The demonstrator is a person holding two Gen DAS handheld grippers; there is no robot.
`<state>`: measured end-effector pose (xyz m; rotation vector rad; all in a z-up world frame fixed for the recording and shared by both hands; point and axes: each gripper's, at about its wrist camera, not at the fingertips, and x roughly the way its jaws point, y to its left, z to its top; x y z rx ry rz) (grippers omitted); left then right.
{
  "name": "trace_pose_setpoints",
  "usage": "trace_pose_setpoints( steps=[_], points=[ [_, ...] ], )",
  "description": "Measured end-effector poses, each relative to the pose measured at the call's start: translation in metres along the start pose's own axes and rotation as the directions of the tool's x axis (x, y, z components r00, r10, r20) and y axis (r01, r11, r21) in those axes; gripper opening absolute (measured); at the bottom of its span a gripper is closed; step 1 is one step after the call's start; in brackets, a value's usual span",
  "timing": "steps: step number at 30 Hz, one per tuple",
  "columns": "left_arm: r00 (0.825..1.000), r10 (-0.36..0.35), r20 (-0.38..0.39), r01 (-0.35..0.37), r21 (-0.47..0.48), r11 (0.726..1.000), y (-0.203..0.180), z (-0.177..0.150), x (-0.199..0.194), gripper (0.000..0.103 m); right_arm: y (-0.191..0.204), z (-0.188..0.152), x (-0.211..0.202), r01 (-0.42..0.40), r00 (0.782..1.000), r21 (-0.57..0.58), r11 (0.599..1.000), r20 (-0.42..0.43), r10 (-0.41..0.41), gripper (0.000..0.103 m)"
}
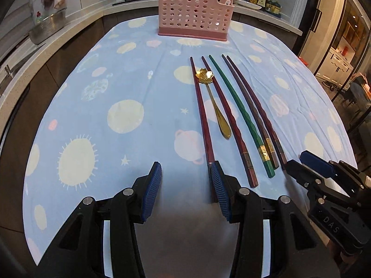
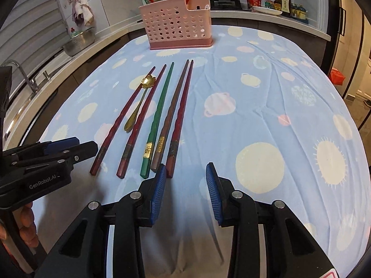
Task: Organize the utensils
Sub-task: 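Move both grippers back over the remaining utensils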
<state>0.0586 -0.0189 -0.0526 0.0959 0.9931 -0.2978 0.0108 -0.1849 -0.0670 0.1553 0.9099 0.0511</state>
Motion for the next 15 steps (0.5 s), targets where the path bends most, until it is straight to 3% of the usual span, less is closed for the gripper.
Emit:
trace_pose_setpoints(
  steps=[15],
  points=[
    [1.0, -0.011, -0.006, 0.012, 0.04, 0.999, -0.013, -0.005, 0.009, 0.039, 0.006, 0.004, 0.011, 0.009, 1.0, -0.04, 0.999, 0.006, -0.008, 0.014]
  ],
)
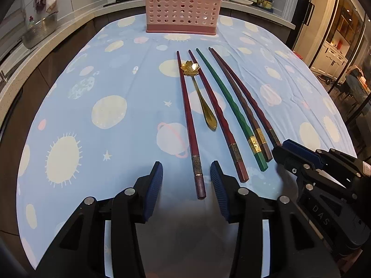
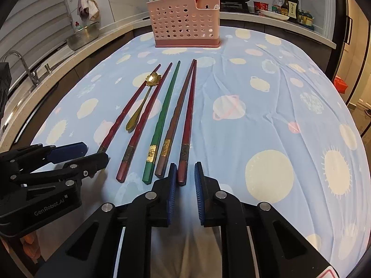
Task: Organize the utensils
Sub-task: 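Move both grippers back over the remaining utensils, then grasp a red chopstick with the left gripper while the right grasps a dark red chopstick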
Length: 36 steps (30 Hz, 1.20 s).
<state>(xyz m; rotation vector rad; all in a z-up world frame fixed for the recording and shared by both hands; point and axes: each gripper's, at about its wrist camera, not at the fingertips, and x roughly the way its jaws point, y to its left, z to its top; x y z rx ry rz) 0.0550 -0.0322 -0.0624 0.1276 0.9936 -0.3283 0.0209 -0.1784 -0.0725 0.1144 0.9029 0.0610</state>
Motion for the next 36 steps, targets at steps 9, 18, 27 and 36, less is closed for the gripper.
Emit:
trace_pose_setpoints(
  steps=[9, 18, 27, 36],
  points=[
    [1.0, 0.004, 0.003, -0.004, -0.002, 1.0, 0.007, 0.0, 0.0, 0.015, 0.001, 0.004, 0.004, 0.005, 1.0, -0.008, 1.0, 0.002, -0.005, 0.014],
    [0.999, -0.034, -0.009, 0.034, -0.016, 0.999, 0.014, 0.001, -0.004, 0.007, -0.006, 0.006, -0.003, 0.003, 1.0, 0.012, 1.0, 0.001, -0.003, 0.007],
    [0.997, -0.048, 0.065, 0.051, -0.051, 0.997, 0.027, 0.017, -0.038, 0.007, -0.025, 0.027, -0.041, -0.007, 0.996, 0.064, 0.998, 0.093, 0.002, 0.007],
    [0.98, -0.044, 0.194, 0.061, -0.082, 0.995, 0.05, 0.054, -0.077, 0.007, -0.047, 0.066, -0.079, -0.029, 0.978, 0.104, 0.994, 0.209, 0.007, 0.007]
  ],
)
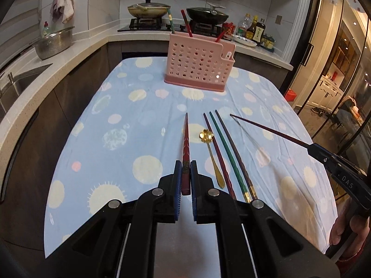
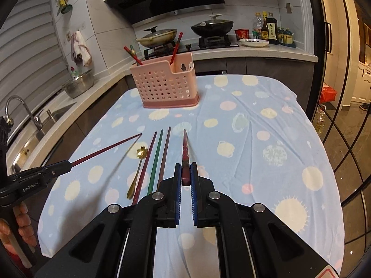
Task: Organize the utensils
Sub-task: 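Grasp a red chopstick with the left gripper while the right grasps a dark red chopstick, then carry both chopsticks to the pink holder and lower them in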
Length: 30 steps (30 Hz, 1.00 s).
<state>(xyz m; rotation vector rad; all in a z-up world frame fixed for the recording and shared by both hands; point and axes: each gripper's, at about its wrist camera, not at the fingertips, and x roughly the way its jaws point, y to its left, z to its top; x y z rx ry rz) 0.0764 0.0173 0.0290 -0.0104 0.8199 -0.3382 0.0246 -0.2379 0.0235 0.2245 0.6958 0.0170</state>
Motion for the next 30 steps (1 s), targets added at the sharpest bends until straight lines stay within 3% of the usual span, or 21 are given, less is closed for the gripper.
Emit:
trace_pose_setpoints(
  steps=[12, 30],
  points=[
    [0.991, 0.04, 0.13, -0.042, 0.012, 0.999, 0.005, 0.064, -0.008, 0.007, 0.001, 0.07, -0.012, 0.011, 0.99, -0.036, 0.999, 0.144, -0.006, 0.007],
    [0.976, 0.063, 0.208, -0.071, 0.028, 0.997, 0.003, 0.13, -0.003, 0.007, 0.017, 0.133, 0.007, -0.018, 0.978, -0.069, 0.997, 0.206, 0.032, 0.007]
  ],
)
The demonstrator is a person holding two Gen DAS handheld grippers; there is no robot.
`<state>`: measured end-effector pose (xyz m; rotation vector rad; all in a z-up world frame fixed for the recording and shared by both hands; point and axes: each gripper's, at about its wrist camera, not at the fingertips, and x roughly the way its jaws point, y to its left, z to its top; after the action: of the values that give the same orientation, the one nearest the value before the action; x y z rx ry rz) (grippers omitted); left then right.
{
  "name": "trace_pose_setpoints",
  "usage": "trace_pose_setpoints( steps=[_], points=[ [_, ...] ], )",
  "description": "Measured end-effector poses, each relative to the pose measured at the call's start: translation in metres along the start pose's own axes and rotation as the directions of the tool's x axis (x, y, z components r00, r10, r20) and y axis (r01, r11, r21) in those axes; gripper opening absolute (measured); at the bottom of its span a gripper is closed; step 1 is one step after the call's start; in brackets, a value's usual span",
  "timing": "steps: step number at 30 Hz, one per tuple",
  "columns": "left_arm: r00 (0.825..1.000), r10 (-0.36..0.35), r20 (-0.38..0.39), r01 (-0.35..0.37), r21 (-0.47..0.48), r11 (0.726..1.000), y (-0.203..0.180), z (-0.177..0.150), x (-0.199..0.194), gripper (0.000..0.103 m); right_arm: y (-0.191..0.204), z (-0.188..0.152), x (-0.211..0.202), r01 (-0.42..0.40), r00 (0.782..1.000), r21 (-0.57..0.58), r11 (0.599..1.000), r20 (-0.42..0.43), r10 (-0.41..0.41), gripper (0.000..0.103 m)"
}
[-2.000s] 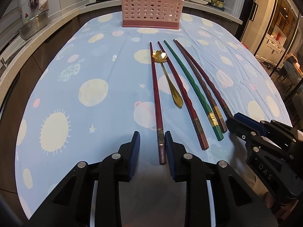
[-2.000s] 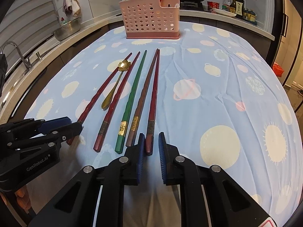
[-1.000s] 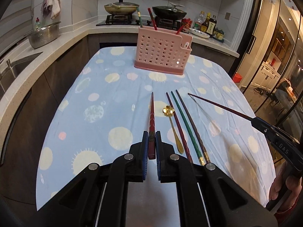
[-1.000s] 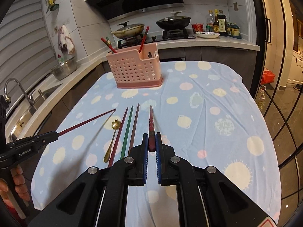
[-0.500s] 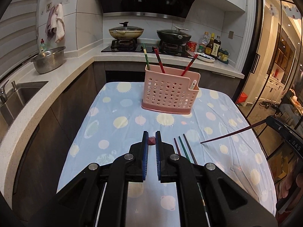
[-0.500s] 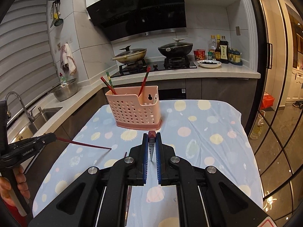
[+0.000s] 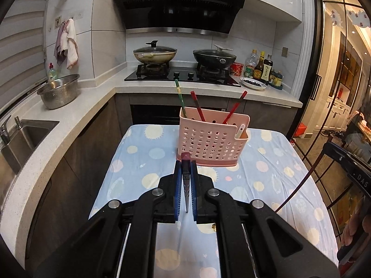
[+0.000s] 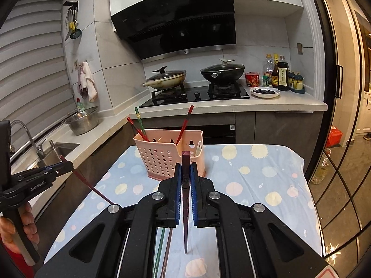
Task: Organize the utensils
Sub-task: 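Carry both chopsticks to the pink holder and lower them in, then open both grippers to release the chopsticks into the holder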
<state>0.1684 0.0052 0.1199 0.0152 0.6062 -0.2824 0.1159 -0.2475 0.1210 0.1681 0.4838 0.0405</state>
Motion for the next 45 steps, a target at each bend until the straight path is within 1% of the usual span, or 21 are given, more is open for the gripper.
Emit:
trace_pose_setpoints(
  steps=[5, 9, 12, 17, 22, 27, 31, 34, 39, 45],
  points=[
    [1.0, -0.005, 0.026, 0.005, 0.011, 1.0, -0.002, 0.019, 0.002, 0.007, 0.003, 0.019, 0.008, -0.018, 1.0, 0.005, 1.0, 0.02, 0.018, 0.007],
    [0.998, -0.016, 0.063, 0.015, 0.008, 1.0, -0.002, 0.043, 0.001, 0.007, 0.005, 0.046, 0.014, -0.035, 0.998, 0.01, 0.999, 0.056, 0.034, 0.007],
    [0.994, -0.029, 0.106, 0.028, 0.011, 1.0, -0.006, 0.068, -0.003, 0.007, 0.008, 0.069, 0.019, -0.048, 0.995, 0.009, 0.999, 0.084, 0.047, 0.007],
    [0.982, -0.058, 0.178, 0.056, 0.016, 0.998, -0.018, 0.118, -0.006, 0.007, 0.015, 0.114, 0.036, -0.056, 0.991, 0.007, 0.998, 0.122, 0.054, 0.007],
    [0.974, -0.076, 0.214, 0.075, 0.016, 0.997, -0.026, 0.163, 0.005, 0.007, 0.02, 0.154, 0.056, -0.056, 0.986, 0.011, 0.998, 0.156, 0.054, 0.007],
    [0.97, -0.098, 0.222, 0.097, 0.014, 0.995, -0.03, 0.19, 0.028, 0.007, 0.022, 0.175, 0.081, -0.06, 0.984, 0.022, 0.998, 0.168, 0.055, 0.007],
    [0.978, -0.09, 0.188, 0.09, 0.013, 0.996, -0.033, 0.196, 0.056, 0.007, 0.021, 0.179, 0.107, -0.058, 0.987, 0.023, 0.998, 0.15, 0.054, 0.007],
    [0.985, -0.076, 0.154, 0.075, 0.016, 0.997, -0.034, 0.191, 0.075, 0.007, 0.021, 0.172, 0.126, -0.057, 0.992, 0.022, 0.998, 0.114, 0.054, 0.007],
    [0.994, -0.059, 0.09, 0.058, 0.021, 0.998, -0.034, 0.172, 0.104, 0.007, 0.017, 0.149, 0.152, -0.049, 0.998, 0.011, 0.999, 0.043, 0.049, 0.007],
    [0.998, -0.055, 0.039, 0.054, 0.018, 0.998, -0.032, 0.152, 0.123, 0.007, 0.016, 0.125, 0.171, -0.038, 0.999, 0.004, 0.999, -0.017, 0.038, 0.007]
  ],
)
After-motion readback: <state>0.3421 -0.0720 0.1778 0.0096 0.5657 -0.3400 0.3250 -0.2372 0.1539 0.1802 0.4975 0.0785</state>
